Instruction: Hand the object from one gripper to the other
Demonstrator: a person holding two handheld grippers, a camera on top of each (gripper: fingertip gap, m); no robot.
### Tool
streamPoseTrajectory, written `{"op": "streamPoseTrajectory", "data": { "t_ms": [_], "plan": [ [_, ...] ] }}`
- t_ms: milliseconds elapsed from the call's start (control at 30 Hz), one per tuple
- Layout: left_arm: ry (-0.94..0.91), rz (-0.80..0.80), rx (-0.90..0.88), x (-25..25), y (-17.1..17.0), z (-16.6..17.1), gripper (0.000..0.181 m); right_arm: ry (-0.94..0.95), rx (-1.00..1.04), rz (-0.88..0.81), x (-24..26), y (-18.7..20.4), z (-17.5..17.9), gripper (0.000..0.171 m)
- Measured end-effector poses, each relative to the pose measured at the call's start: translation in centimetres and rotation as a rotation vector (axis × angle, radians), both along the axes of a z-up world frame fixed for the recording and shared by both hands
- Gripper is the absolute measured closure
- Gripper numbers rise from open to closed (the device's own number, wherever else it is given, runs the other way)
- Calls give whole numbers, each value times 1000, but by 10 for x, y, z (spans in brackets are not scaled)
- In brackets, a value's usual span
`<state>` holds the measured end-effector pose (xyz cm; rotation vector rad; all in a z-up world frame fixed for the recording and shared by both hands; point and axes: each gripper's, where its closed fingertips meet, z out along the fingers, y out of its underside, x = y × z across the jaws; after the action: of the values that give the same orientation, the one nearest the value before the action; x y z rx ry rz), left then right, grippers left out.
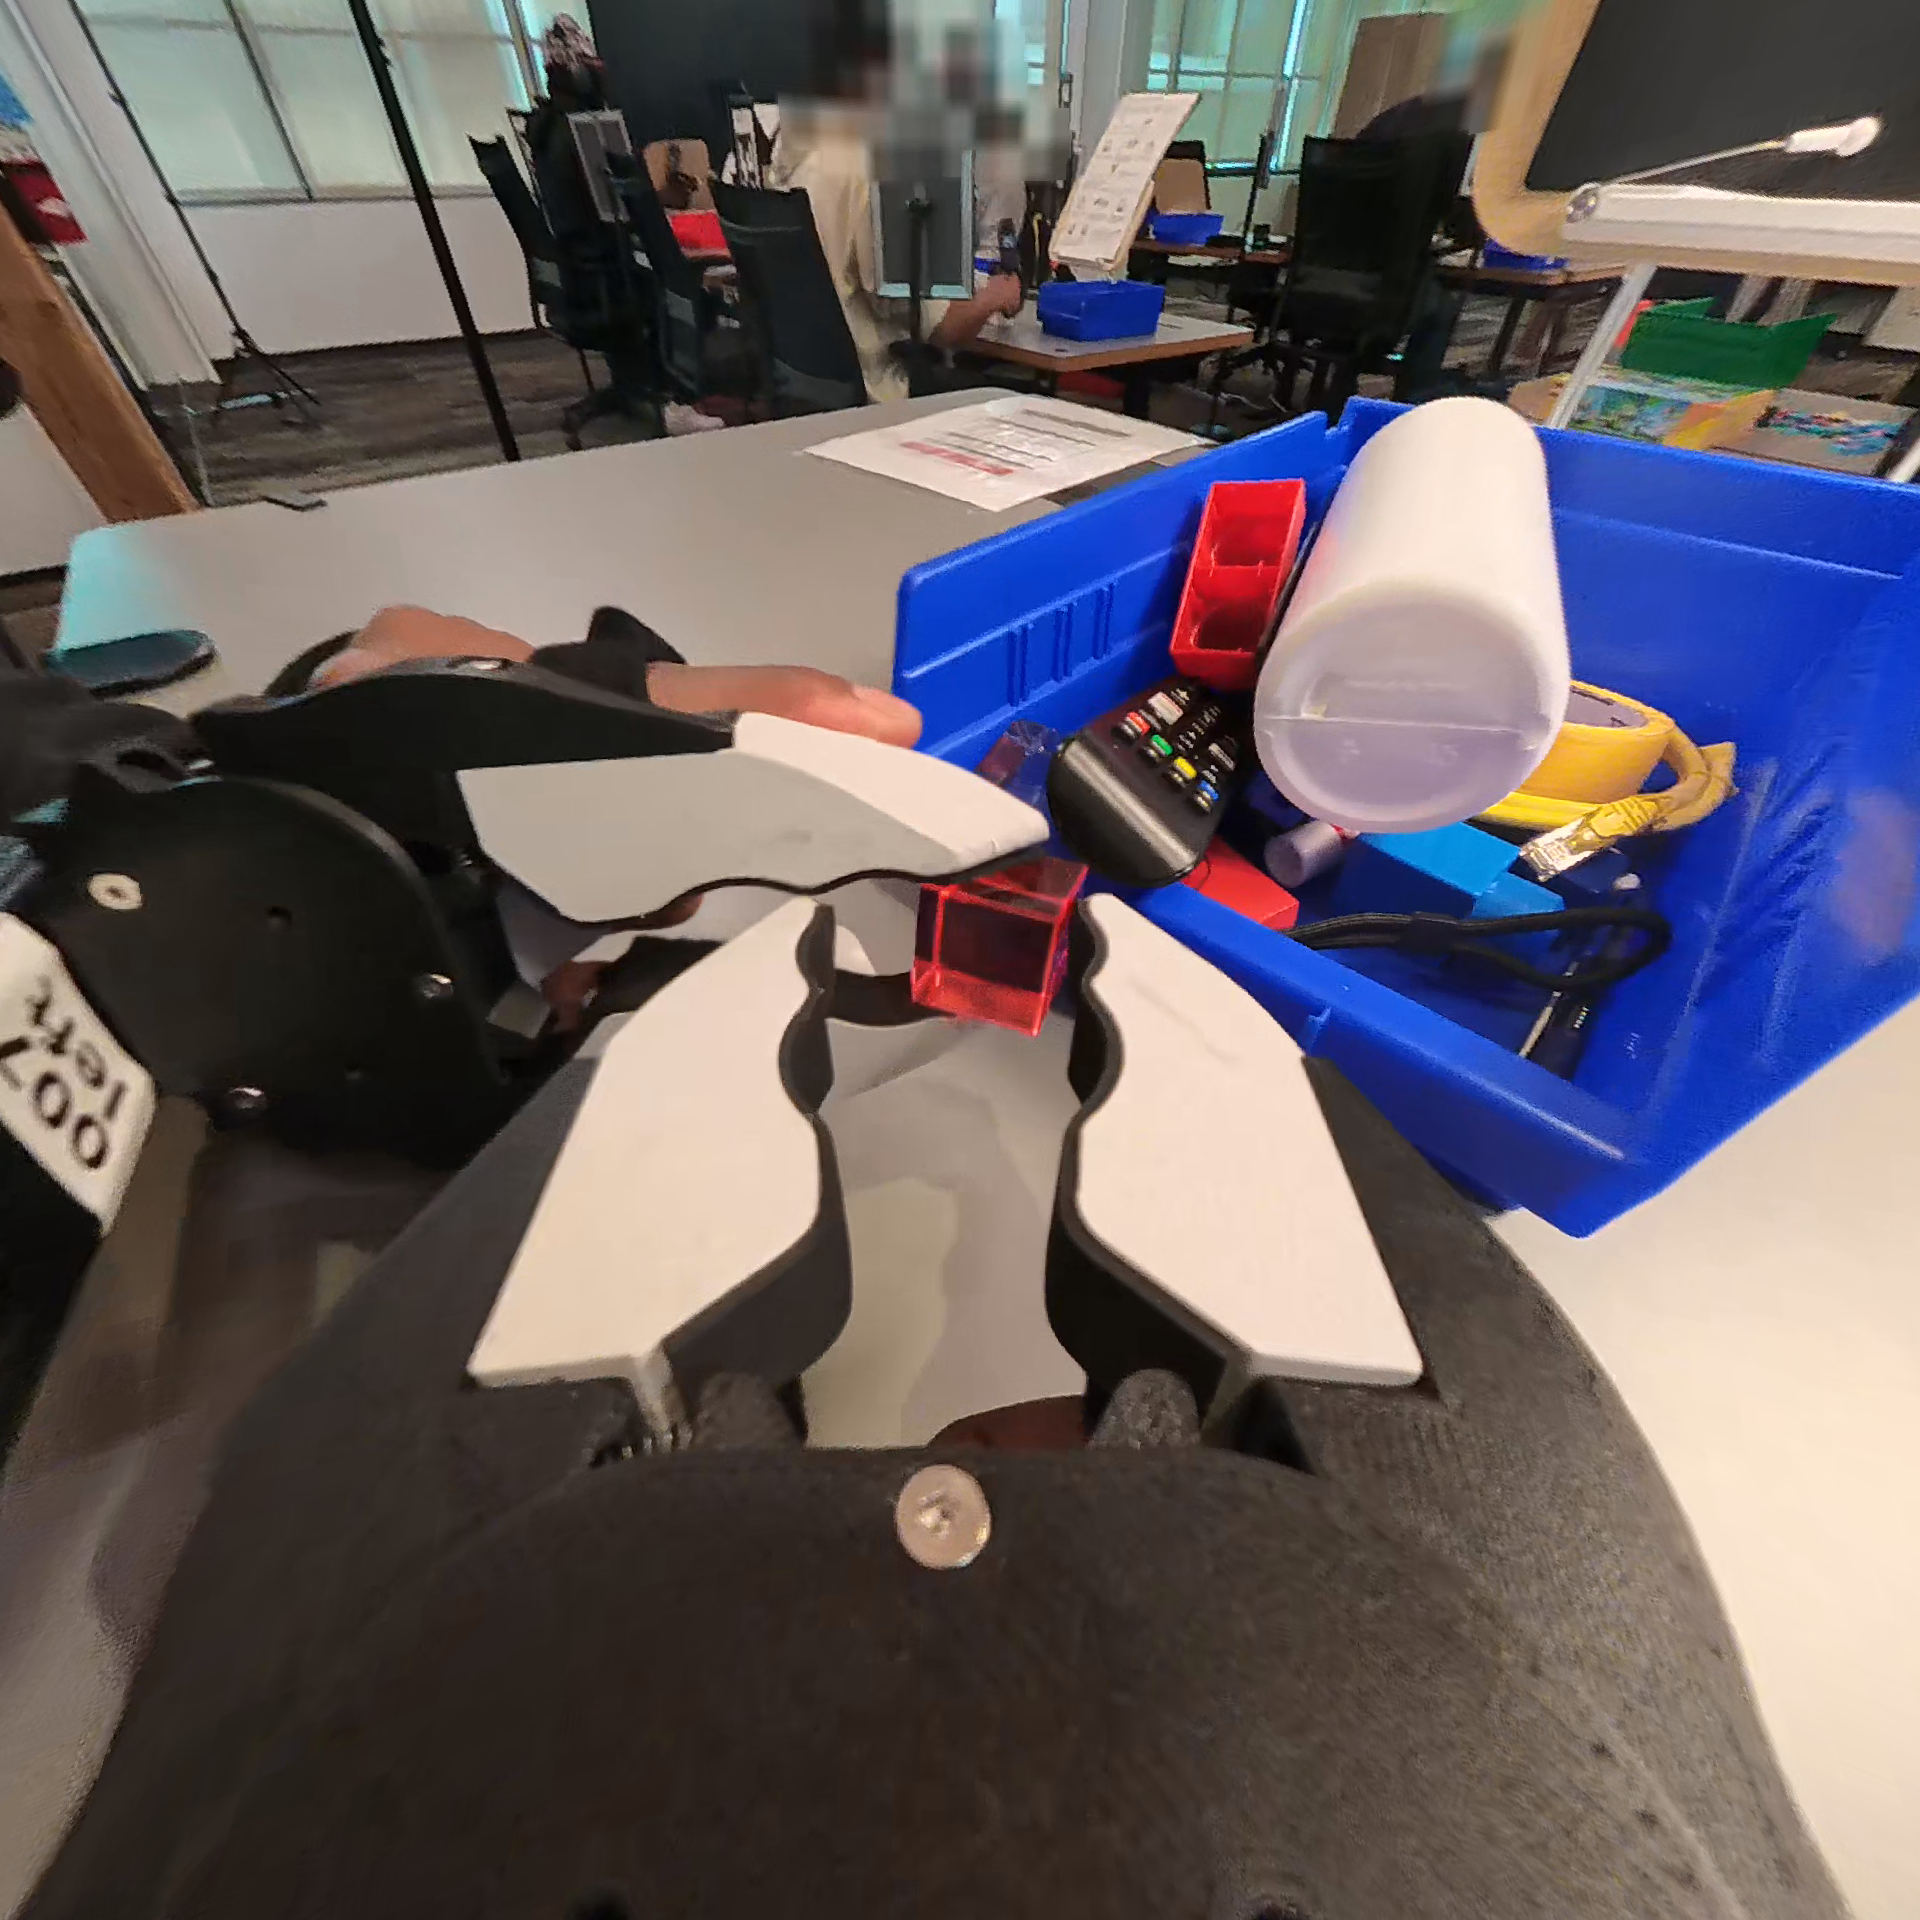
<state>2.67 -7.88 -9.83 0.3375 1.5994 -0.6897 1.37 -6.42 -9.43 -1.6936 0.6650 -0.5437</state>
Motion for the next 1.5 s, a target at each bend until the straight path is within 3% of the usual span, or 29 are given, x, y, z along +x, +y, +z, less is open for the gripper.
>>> {"op": "streamPoseTrajectory", "data": {
  "t_ms": [200, 400, 633, 733, 867, 1100, 1233, 1333, 1500],
  "plan": [
    [43, -116, -39, -10, -6, 1, 152, -12, -3, 28, 2, -5, 1, 145],
    [445, -214, -250, -1, 5, 5, 137, -169, -142, 42, 10, -21, 2, 145],
    [1205, -300, -561, -7, 6, 7, 138, -380, -390, 23, 10, -24, -3, 145],
    [1372, -288, -617, -13, 2, 4, 137, -460, -494, 40, 4, -15, -10, 145],
    [1463, -233, -577, -20, -4, -13, 135, -534, -570, 65, -3, -5, -14, 145],
    [1451, -238, -544, -25, -9, -24, 153, -684, -685, 68, -8, -2, -16, 145],
    [1333, -288, -616, -16, -7, -9, 153, -585, -535, 38, -4, -7, -5, 141],
    [1093, -269, -572, -3, 1, -1, 153, -394, -341, 84, -4, -11, 0, 137],
    [480, -252, -306, 4, 9, 13, 153, -17, 14, 173, -2, -18, 10, 128]
  ]
}}
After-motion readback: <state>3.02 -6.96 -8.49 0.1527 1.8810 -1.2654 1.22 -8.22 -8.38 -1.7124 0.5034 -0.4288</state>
